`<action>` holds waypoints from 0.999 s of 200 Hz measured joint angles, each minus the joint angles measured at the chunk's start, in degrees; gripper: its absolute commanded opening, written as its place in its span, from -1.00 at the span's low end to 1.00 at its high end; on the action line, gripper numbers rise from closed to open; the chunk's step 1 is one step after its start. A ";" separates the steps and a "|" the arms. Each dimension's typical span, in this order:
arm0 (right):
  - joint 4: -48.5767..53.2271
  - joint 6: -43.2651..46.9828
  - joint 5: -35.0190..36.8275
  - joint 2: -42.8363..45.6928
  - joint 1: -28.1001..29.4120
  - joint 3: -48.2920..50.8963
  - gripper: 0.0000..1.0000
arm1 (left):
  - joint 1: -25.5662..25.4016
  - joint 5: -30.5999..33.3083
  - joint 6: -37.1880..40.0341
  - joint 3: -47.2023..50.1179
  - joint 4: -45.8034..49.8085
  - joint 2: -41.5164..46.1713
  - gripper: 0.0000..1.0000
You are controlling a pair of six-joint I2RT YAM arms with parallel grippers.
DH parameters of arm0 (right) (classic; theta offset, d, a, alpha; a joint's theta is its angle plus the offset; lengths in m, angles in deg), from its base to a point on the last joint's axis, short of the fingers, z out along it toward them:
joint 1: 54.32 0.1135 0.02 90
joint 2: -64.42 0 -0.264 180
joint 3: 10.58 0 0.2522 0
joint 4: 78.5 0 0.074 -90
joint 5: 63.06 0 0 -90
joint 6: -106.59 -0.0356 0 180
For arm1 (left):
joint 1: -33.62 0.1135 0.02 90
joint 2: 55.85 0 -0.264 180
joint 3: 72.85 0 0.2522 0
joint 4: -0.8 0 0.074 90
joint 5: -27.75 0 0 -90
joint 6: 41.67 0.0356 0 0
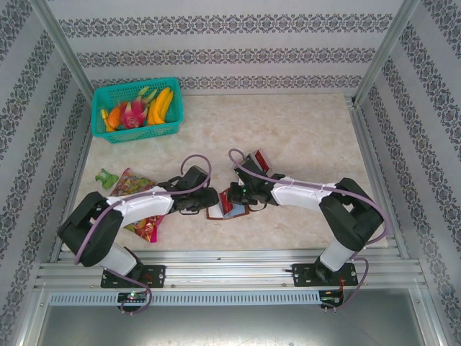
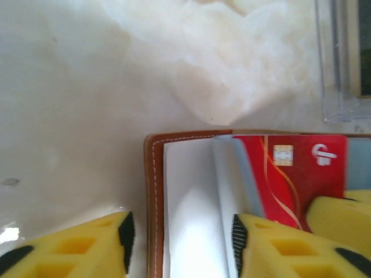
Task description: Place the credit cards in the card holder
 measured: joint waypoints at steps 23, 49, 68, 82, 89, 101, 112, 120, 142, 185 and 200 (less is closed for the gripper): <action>-0.79 -0.11 -0.66 -0.20 0.11 -0.02 -0.85 | 0.00 1.66 -0.33 0.02 0.98 3.37 0.37; -0.98 -0.17 -0.85 -0.63 0.48 -0.22 -0.85 | 0.00 1.73 -0.39 0.02 0.92 4.20 0.30; -0.96 -0.17 -0.87 -0.83 0.48 -0.42 -0.85 | 0.00 1.31 -0.24 0.00 0.87 2.78 0.19; -0.96 -0.17 -0.85 -0.79 0.48 -0.42 -0.85 | 0.00 1.18 -0.24 -0.07 0.90 0.70 0.07; -0.98 -0.17 -0.85 -0.70 0.48 -0.39 -0.85 | 0.00 1.11 -0.20 -0.07 0.96 -0.55 0.03; -1.01 -0.20 -0.85 -0.35 0.46 -0.35 -0.85 | 0.00 0.96 -0.20 -0.11 0.96 -2.40 -0.07; -1.40 -0.20 -0.87 0.33 0.35 0.11 -0.85 | 0.00 0.74 0.04 -0.17 0.96 -3.85 -0.21; -1.66 -0.26 -0.90 1.20 0.24 0.81 -0.84 | 0.00 0.96 0.15 -0.44 1.20 -4.52 -0.32; -2.05 -0.61 -0.90 3.76 -0.76 2.84 -0.85 | 0.15 0.33 0.59 -1.03 1.11 -5.20 -0.50; -4.74 -1.46 -1.62 6.10 -3.04 6.75 -0.85 | 0.15 -0.33 0.83 -1.14 0.48 -5.40 -0.63; -5.75 -1.90 -2.14 6.10 -3.17 7.91 -0.84 | 0.15 -0.35 0.85 -1.18 0.46 -5.44 -0.64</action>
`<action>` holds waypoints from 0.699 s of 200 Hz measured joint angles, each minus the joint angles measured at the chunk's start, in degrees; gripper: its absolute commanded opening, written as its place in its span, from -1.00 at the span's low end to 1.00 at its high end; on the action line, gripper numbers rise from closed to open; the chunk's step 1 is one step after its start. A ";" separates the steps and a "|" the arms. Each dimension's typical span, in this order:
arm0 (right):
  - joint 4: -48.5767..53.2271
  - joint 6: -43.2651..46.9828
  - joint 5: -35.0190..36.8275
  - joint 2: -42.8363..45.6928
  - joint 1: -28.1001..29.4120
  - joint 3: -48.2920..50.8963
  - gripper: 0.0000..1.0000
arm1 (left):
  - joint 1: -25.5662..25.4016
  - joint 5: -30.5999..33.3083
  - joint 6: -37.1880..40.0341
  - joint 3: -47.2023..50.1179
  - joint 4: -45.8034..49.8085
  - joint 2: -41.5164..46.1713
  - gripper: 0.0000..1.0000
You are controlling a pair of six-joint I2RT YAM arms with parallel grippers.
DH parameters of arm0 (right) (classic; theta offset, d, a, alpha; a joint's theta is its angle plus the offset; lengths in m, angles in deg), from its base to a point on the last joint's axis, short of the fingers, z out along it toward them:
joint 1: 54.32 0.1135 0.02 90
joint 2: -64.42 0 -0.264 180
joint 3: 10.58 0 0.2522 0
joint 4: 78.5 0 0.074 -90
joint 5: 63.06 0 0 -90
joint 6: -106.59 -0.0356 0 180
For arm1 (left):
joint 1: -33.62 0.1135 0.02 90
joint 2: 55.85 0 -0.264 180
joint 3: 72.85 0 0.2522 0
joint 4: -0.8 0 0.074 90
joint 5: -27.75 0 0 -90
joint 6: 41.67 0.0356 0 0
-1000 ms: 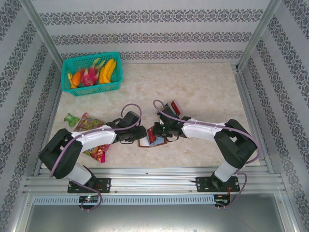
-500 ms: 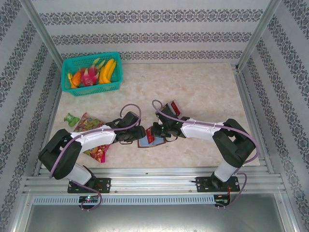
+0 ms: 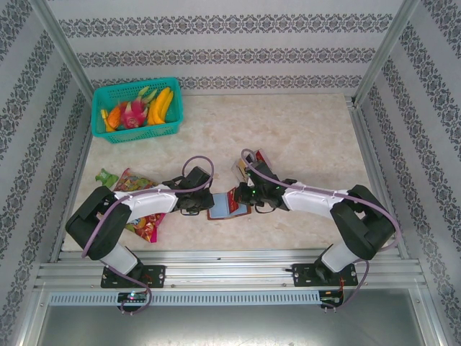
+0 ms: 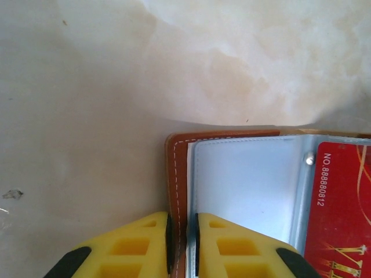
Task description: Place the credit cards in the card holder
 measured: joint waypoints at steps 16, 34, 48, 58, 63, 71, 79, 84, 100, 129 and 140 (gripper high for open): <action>-1.07 -0.61 -0.24 0.00 -0.02 0.92 -0.85 | 0.00 0.00 0.00 -0.07 0.00 -0.13 -0.64; -2.95 -0.90 -0.92 -0.02 -0.02 1.90 -0.86 | 0.00 0.00 0.00 -0.07 -0.07 -0.17 -0.64; -4.81 -1.33 -1.73 -0.17 -0.02 2.71 -0.85 | 0.00 0.00 0.00 -0.07 -0.09 -0.26 -0.64; -6.14 -1.86 -1.97 -0.44 -0.04 3.21 -0.86 | 0.00 0.00 0.00 -0.07 -0.13 -0.39 -0.64; -6.64 -2.01 -2.16 -0.59 -0.17 3.37 -0.86 | 0.00 0.00 0.00 -0.07 -0.15 -0.48 -0.63; -7.26 -2.27 -2.36 -0.92 -0.28 3.41 -0.86 | 0.00 0.00 0.00 -0.09 -0.17 -0.50 -0.63; -8.15 -2.51 -2.60 -1.49 -0.26 3.43 -0.86 | 0.00 0.00 0.00 -0.09 -0.17 -0.50 -0.63; -8.72 -2.58 -2.82 -1.88 -0.24 3.45 -0.86 | 0.00 0.00 0.00 -0.09 -0.17 -0.50 -0.62; -10.43 -3.10 -3.63 -2.97 -0.24 3.72 -0.85 | 0.00 -0.02 0.00 -0.11 -0.17 -0.52 -0.62; -11.96 -3.87 -4.55 -4.39 -0.24 3.74 -0.86 | 0.02 -0.11 0.00 -0.11 -0.17 -0.55 -0.62; -11.93 -3.89 -4.46 -4.24 -0.20 3.74 -0.85 | 0.02 -0.13 0.00 -0.11 -0.17 -0.55 -0.61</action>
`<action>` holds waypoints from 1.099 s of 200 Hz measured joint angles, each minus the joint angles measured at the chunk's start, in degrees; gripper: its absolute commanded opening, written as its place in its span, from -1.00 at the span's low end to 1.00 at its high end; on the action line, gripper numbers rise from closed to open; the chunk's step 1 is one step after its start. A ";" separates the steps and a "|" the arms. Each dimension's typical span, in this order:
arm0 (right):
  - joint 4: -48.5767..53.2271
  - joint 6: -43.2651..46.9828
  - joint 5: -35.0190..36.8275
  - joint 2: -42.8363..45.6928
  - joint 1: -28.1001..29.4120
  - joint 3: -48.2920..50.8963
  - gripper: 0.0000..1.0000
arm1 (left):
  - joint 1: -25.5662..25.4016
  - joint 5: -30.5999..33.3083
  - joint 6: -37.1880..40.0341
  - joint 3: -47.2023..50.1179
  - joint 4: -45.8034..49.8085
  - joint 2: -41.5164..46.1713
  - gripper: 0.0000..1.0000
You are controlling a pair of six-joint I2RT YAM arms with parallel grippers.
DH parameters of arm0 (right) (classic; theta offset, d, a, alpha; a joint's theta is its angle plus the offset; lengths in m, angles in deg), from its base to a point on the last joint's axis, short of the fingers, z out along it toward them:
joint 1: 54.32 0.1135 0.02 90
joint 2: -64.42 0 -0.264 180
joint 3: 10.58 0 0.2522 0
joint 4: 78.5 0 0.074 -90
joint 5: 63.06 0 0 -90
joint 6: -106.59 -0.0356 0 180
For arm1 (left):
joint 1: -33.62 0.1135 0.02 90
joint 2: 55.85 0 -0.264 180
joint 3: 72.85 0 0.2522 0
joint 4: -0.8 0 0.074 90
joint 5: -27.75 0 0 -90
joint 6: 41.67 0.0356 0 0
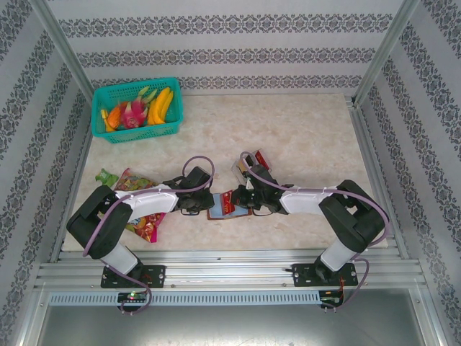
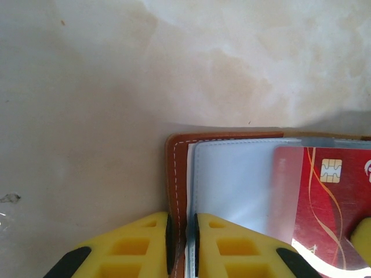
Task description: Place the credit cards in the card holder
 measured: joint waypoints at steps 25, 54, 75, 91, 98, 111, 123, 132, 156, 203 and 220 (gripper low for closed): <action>-0.90 -0.39 -0.02 -0.13 0.76 0.20 -0.84 | -0.02 -0.02 0.02 -0.02 -0.13 -0.17 -0.55; -2.84 -1.62 0.17 -2.54 1.75 -0.11 -0.78 | 0.00 -0.07 0.00 -0.17 -0.20 -0.37 -0.51; -3.28 -2.21 -0.04 -4.02 2.08 -1.03 -0.73 | -0.02 -0.07 0.02 -0.17 -0.24 -0.37 -0.49; -2.29 -2.27 -0.15 -4.57 2.34 -2.21 -0.63 | -0.02 -0.04 0.02 -0.17 -0.22 -0.37 -0.48; -0.94 -2.10 -0.13 -4.63 2.34 -2.95 -0.59 | -0.02 -0.07 0.02 -0.17 -0.22 -0.37 -0.48; 1.44 -1.16 0.20 -4.61 2.34 -3.96 -0.55 | 0.00 -0.07 0.02 -0.17 -0.22 -0.37 -0.50; 3.54 -0.28 0.94 -4.04 2.34 -4.35 -0.47 | 0.00 -0.07 0.00 -0.17 -0.24 -0.37 -0.51; 4.98 0.37 1.42 -3.21 2.29 -4.44 -0.46 | 0.00 -0.07 0.00 -0.17 -0.24 -0.37 -0.53; 9.20 1.90 2.32 -0.79 2.19 -4.48 -0.42 | -0.02 -0.04 0.02 -0.17 -0.24 -0.37 -0.55; 12.13 3.34 1.75 -1.81 1.81 -5.68 -0.63 | 0.00 -0.07 0.00 -0.17 -0.24 -0.37 -0.55; 12.11 3.43 1.05 -3.34 1.86 -6.64 -0.72 | -0.02 -0.07 0.02 -0.17 -0.24 -0.37 -0.55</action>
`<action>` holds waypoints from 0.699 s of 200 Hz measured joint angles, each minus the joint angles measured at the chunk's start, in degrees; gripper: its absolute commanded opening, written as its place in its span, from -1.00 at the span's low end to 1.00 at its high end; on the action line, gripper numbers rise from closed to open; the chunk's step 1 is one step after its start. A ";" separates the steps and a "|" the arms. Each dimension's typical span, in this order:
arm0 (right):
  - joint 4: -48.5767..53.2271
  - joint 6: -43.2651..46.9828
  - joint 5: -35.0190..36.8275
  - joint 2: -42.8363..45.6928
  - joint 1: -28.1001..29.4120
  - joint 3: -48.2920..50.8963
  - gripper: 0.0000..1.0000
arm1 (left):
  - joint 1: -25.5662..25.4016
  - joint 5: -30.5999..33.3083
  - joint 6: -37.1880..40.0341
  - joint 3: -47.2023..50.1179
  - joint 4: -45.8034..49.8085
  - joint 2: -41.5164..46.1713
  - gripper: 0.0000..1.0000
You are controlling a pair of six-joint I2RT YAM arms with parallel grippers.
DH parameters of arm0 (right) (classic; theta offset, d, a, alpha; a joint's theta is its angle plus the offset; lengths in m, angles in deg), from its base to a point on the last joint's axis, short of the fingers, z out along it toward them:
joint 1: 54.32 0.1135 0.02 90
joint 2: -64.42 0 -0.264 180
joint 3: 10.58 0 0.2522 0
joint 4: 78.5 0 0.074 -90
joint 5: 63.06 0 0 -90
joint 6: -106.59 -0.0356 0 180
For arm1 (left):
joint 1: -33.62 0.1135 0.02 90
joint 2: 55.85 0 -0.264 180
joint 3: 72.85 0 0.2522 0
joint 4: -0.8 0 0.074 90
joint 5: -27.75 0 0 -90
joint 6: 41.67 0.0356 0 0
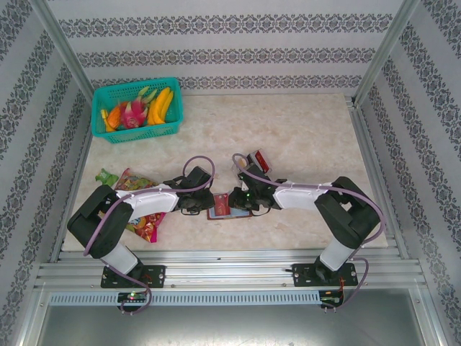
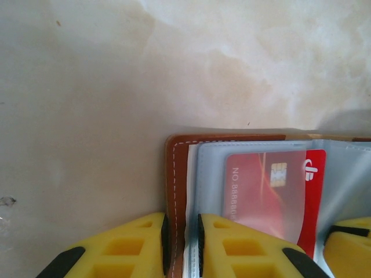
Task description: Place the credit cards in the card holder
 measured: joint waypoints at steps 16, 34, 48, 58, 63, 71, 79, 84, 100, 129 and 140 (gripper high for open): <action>0.02 0.04 -0.74 -1.09 0.02 -0.68 -0.76 | 0.02 0.00 0.00 0.00 0.00 0.00 -0.55; -0.02 0.04 -1.55 -2.14 0.09 -1.53 -0.76 | 0.00 0.00 -0.02 0.00 0.00 0.00 -0.55; -0.15 0.04 -1.90 -2.56 0.24 -1.90 -0.76 | 0.02 0.00 0.00 0.00 0.00 0.00 -0.55; -0.20 0.04 -2.27 -2.69 0.35 -2.10 -0.76 | 0.00 0.00 0.00 0.00 0.00 0.00 -0.55; -0.24 0.04 -2.58 -2.84 0.39 -2.34 -0.75 | 0.02 0.00 0.00 0.00 0.00 0.00 -0.54; -0.46 0.07 -3.08 -3.13 0.46 -2.73 -0.75 | 0.02 0.02 0.00 0.00 0.00 0.00 -0.54; -0.83 0.09 -3.52 -3.43 0.48 -3.13 -0.73 | 0.02 0.00 0.00 0.00 0.00 0.00 -0.53; -0.90 0.09 -3.80 -3.56 0.50 -3.34 -0.73 | 0.02 0.00 -0.02 0.00 0.00 0.00 -0.53; -0.87 0.11 -4.50 -4.00 0.48 -3.96 -0.73 | 0.02 0.00 0.00 0.00 0.00 0.00 -0.51; 0.35 0.39 -4.55 -4.76 0.50 -5.09 -0.65 | 0.02 0.02 0.00 0.00 0.00 0.00 -0.51; 2.38 1.33 -3.63 -4.76 0.50 -6.05 -0.65 | 0.02 0.02 0.00 -0.04 0.00 0.00 -0.52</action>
